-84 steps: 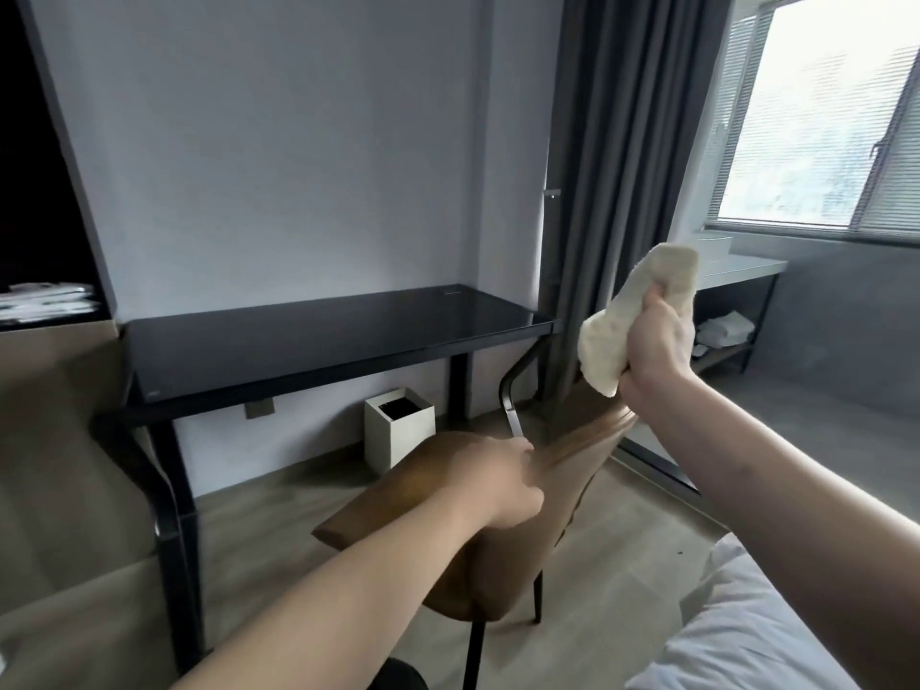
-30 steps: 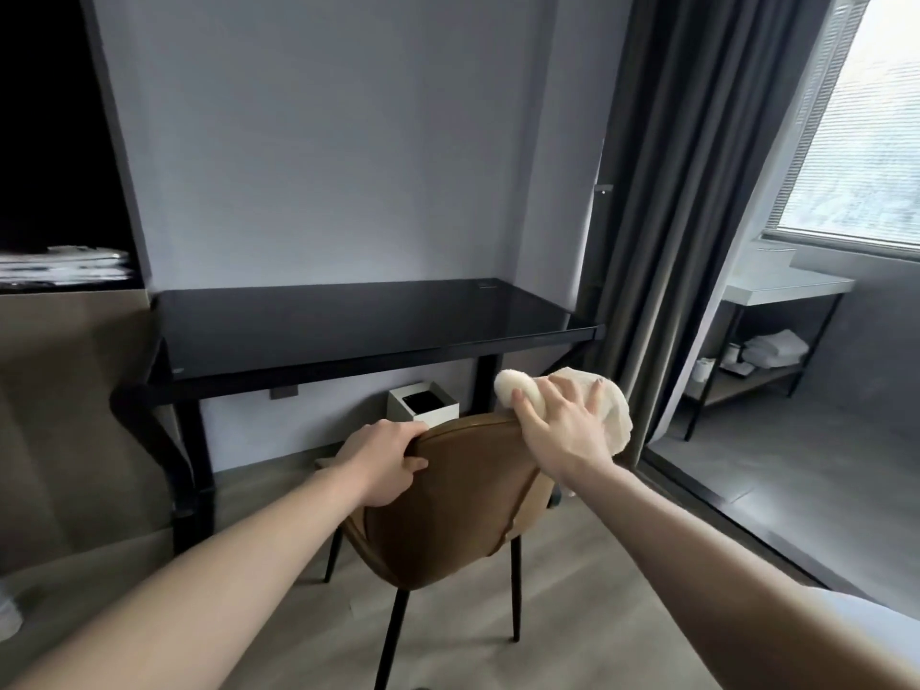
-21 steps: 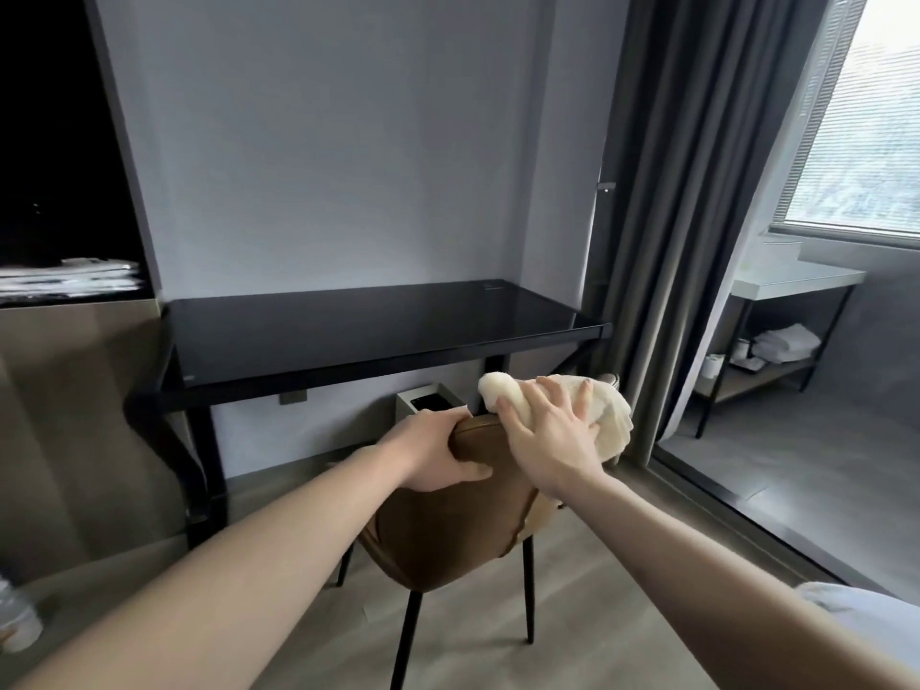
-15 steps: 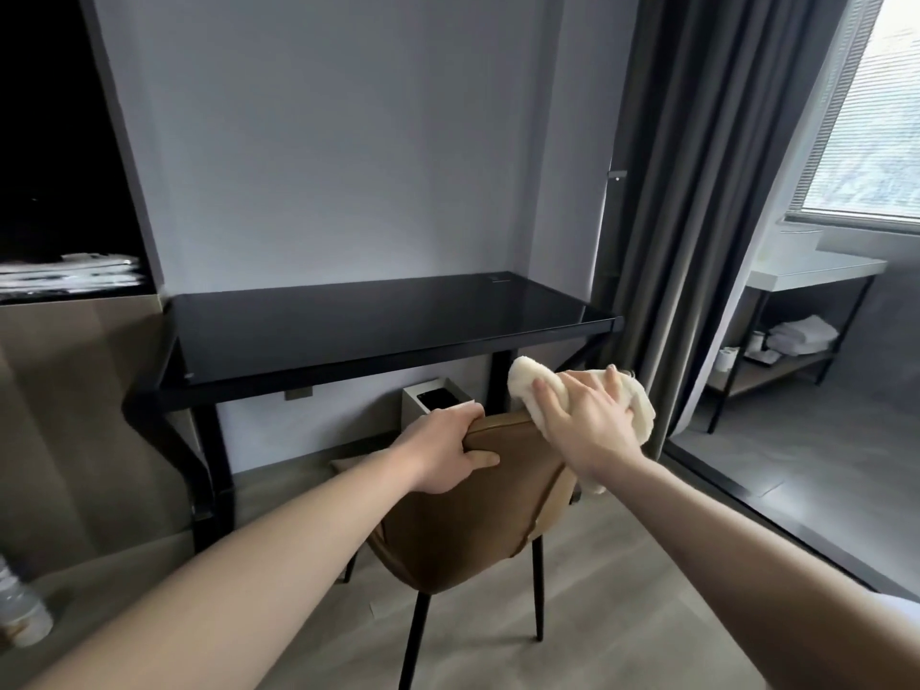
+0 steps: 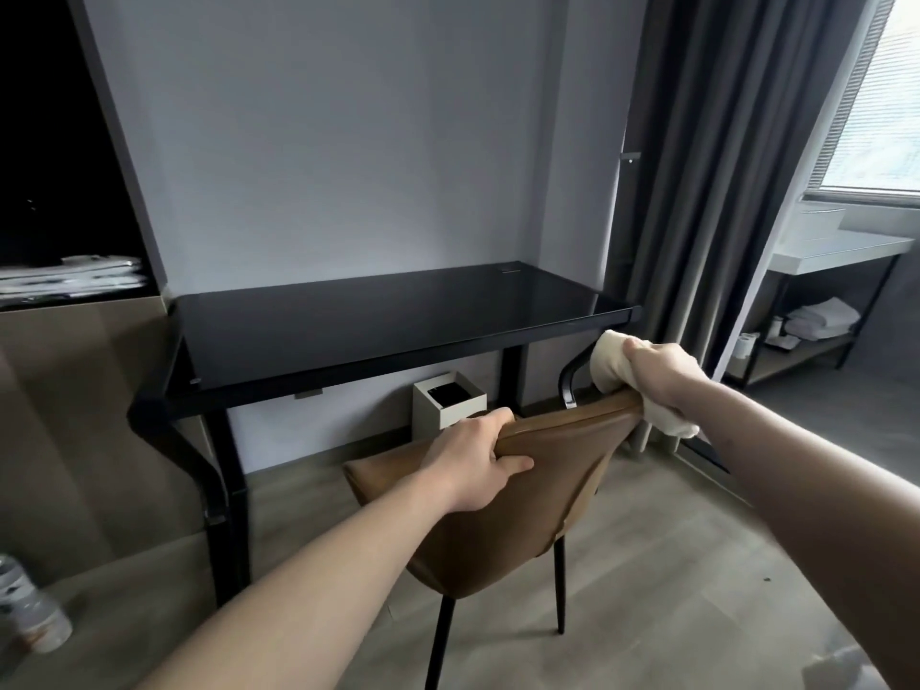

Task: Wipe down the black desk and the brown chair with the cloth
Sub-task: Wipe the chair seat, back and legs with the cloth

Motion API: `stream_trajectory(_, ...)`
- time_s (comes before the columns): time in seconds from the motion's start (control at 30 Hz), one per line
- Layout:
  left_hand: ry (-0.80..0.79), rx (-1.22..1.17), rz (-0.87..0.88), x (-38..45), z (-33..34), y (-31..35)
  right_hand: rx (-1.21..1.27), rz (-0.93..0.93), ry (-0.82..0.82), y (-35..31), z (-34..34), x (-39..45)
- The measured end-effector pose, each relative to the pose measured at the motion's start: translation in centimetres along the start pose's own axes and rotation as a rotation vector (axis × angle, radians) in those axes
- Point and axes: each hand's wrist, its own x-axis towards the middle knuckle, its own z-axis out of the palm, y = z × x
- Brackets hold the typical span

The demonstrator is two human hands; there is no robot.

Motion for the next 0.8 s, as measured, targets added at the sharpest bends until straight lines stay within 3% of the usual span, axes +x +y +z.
stream_trajectory(0.27, -0.012, 0.013, -0.041, -0.6, -0.3, 0.3, -0.106, -0.318, 0.113, 1.8, 3.4, -6.0)
stream_trajectory(0.47, -0.003, -0.024, -0.030, -0.9, -0.3, 0.6, -0.098, -0.343, 0.109, 2.4, 5.9, -10.2)
stream_trajectory(0.63, 0.014, -0.040, -0.030, -0.7, -0.3, 0.5, -0.110, -0.368, 0.127, 2.3, 4.3, -6.1)
stream_trajectory(0.8, 0.012, -0.040, -0.019, -0.4, 0.0, 0.1, 0.134, -0.175, 0.074, 2.0, 0.9, -1.0)
